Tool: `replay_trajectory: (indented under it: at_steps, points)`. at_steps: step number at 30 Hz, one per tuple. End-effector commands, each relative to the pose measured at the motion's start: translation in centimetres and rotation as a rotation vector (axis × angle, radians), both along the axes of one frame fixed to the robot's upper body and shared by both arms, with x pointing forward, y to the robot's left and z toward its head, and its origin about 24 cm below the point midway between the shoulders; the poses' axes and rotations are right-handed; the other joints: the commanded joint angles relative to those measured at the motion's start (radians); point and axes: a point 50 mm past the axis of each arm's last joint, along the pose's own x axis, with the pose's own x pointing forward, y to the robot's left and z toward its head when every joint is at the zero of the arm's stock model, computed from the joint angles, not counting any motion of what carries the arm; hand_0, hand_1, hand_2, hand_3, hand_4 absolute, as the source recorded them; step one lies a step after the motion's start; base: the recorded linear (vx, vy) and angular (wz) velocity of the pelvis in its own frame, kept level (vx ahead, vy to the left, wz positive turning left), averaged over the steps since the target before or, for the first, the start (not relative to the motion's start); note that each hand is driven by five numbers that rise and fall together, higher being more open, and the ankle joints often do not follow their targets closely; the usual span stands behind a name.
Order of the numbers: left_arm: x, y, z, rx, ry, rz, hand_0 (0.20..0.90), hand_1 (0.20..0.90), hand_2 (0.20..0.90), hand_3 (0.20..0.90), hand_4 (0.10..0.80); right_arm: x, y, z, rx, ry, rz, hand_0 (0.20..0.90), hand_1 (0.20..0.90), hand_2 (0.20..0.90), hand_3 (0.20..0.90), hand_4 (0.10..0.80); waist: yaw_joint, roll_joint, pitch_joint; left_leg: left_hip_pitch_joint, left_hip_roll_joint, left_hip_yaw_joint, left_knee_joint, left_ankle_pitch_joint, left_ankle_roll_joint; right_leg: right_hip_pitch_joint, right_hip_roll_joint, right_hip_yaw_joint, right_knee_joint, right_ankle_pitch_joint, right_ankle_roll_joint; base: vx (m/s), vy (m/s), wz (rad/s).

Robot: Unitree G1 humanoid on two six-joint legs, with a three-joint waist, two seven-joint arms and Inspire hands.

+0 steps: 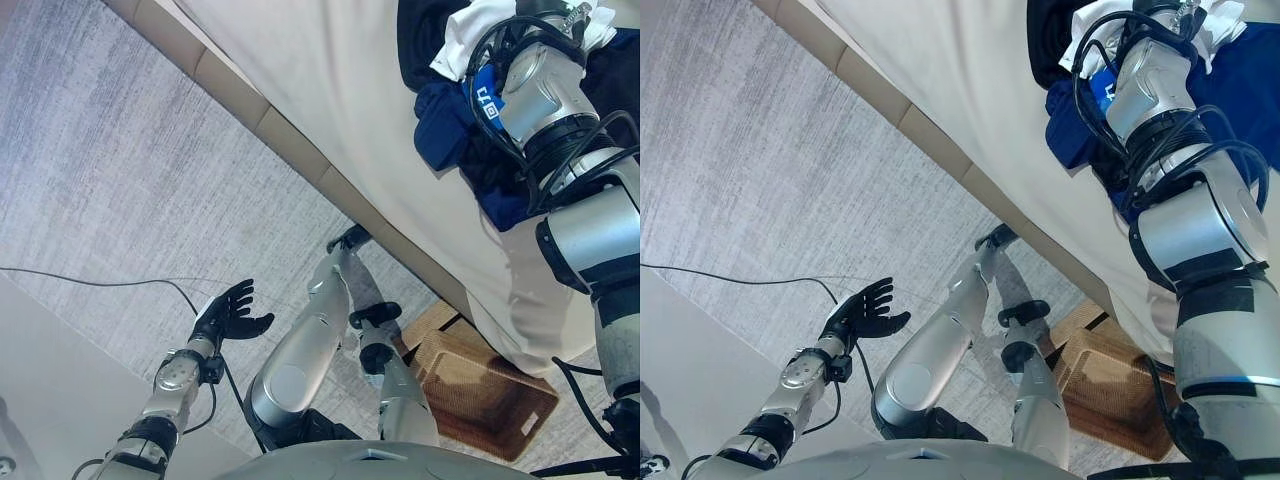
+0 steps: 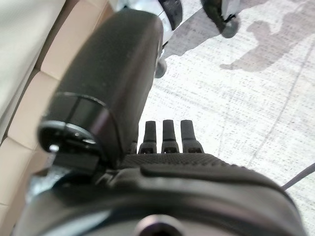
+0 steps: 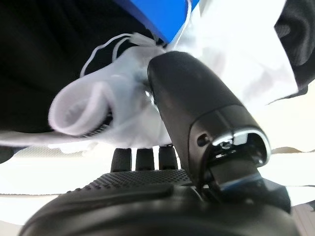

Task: Pick up the clothes from the bed and place them into the basket

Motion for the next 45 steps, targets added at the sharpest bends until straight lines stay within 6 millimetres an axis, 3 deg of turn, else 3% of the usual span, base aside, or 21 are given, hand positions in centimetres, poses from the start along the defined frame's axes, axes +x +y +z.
replay_trajectory:
  at_steps: [1,7,13,15,19,27,30,37,39,40,43,45]
  points:
    - [-4.0,4.5,-0.7,0.100,0.098,0.088,0.900,0.900,0.900,0.900,0.800,-0.6,1.6,1.9,-0.079,-0.154,0.078,0.300,0.300,0.300,0.200,0.100,0.019,-0.068,0.000,0.057,0.085,0.173,-0.075,-0.026,0.080,0.115,-0.025,0.033,0.045,0.025,-0.019,-0.003,-0.088,-0.25]
    - [-3.9,5.6,-0.7,0.172,0.127,0.134,0.900,0.900,0.900,0.900,0.800,-2.1,1.4,4.1,0.009,-0.361,0.179,0.300,0.300,0.300,0.200,0.100,-0.022,-0.101,0.000,0.226,0.097,0.224,-0.121,-0.052,0.077,0.245,0.017,0.101,-0.025,0.018,-0.021,0.030,-0.118,-0.28]
    - [-5.6,6.3,-1.6,0.269,0.236,0.124,0.900,0.900,0.900,0.900,0.800,-4.9,-1.4,5.1,0.085,-0.566,0.203,0.300,0.300,0.300,0.200,0.100,-0.112,-0.127,-0.147,0.386,0.106,0.270,-0.183,-0.078,0.074,0.352,0.051,0.202,-0.110,0.022,-0.019,0.094,-0.099,-0.37]
    - [-6.2,6.3,-2.0,0.298,0.289,0.109,0.900,0.900,0.900,0.900,0.800,-6.2,-2.6,5.2,0.134,-0.641,0.205,0.300,0.300,0.300,0.200,0.100,-0.160,-0.120,-0.221,0.448,0.110,0.293,-0.201,-0.094,0.077,0.376,0.058,0.242,-0.124,0.012,-0.023,0.138,-0.059,-0.46]
    - [-6.6,5.7,-2.8,0.335,0.362,0.071,0.900,0.900,0.900,0.900,0.800,-7.8,-4.4,5.2,0.165,-0.713,0.181,0.300,0.300,0.300,0.200,0.100,-0.228,-0.099,-0.314,0.514,0.104,0.329,-0.217,-0.088,0.090,0.400,0.053,0.272,-0.144,0.031,-0.025,0.039,-0.017,-0.40]
    - [-6.5,3.2,-4.5,0.318,0.473,-0.002,0.900,0.900,0.900,0.900,0.800,-10.7,-8.2,4.7,0.225,-0.753,0.132,0.300,0.300,0.300,0.200,0.100,-0.410,-0.031,-0.434,0.654,0.102,0.420,-0.206,-0.147,0.110,0.414,0.041,0.379,-0.139,0.045,-0.033,0.062,-0.022,-0.42]
    - [-6.4,2.1,-4.9,0.312,0.492,-0.051,0.900,0.900,0.900,0.900,0.800,-11.3,-9.4,3.6,0.237,-0.738,0.123,0.300,0.300,0.300,0.200,0.100,-0.462,-0.006,-0.443,0.692,0.101,0.453,-0.204,-0.169,0.117,0.414,0.044,0.420,-0.142,0.051,-0.037,0.006,-0.022,-0.48]
    - [-6.4,0.9,-5.3,0.316,0.512,-0.108,0.900,0.900,0.900,0.900,0.800,-12.5,-11.1,-1.7,0.261,-0.661,0.147,0.300,0.300,0.300,0.200,0.100,-0.576,0.018,-0.452,0.760,0.106,0.544,-0.219,-0.198,0.121,0.424,0.059,0.500,-0.196,0.088,-0.033,0.005,-0.072,-0.56]
    - [-6.3,1.1,-5.3,0.322,0.515,-0.114,0.900,0.900,0.900,0.900,0.800,-12.8,-11.4,-3.6,0.292,-0.618,0.144,0.300,0.300,0.300,0.200,0.100,-0.605,0.021,-0.450,0.772,0.108,0.572,-0.220,-0.207,0.121,0.420,0.063,0.519,-0.208,0.099,-0.032,-0.034,-0.120,-0.52]
    - [-6.2,1.2,-5.2,0.329,0.517,-0.119,0.900,0.900,0.900,0.900,0.800,-12.8,-12.0,-5.5,0.315,-0.554,0.131,0.300,0.300,0.300,0.200,0.100,-0.630,0.026,-0.447,0.778,0.109,0.592,-0.215,-0.215,0.122,0.413,0.065,0.535,-0.209,0.105,-0.031,-0.041,-0.096,-0.43]
    - [-6.0,1.4,-5.1,0.340,0.514,-0.134,0.900,0.900,0.900,0.900,0.800,-12.8,-12.8,-7.8,0.368,-0.450,0.097,0.300,0.300,0.300,0.200,0.100,-0.648,0.028,-0.443,0.779,0.112,0.611,-0.203,-0.222,0.122,0.404,0.067,0.553,-0.210,0.110,-0.031,-0.049,-0.076,-0.36]
    - [-5.3,1.3,-4.8,0.340,0.496,-0.138,0.900,0.900,0.900,0.900,0.800,-12.5,-14.1,-10.8,0.417,-0.324,0.039,0.300,0.300,0.300,0.200,0.100,-0.660,0.032,-0.434,0.780,0.117,0.634,-0.190,-0.226,0.122,0.401,0.068,0.559,-0.220,0.122,-0.029,-0.072,-0.112,-0.25]
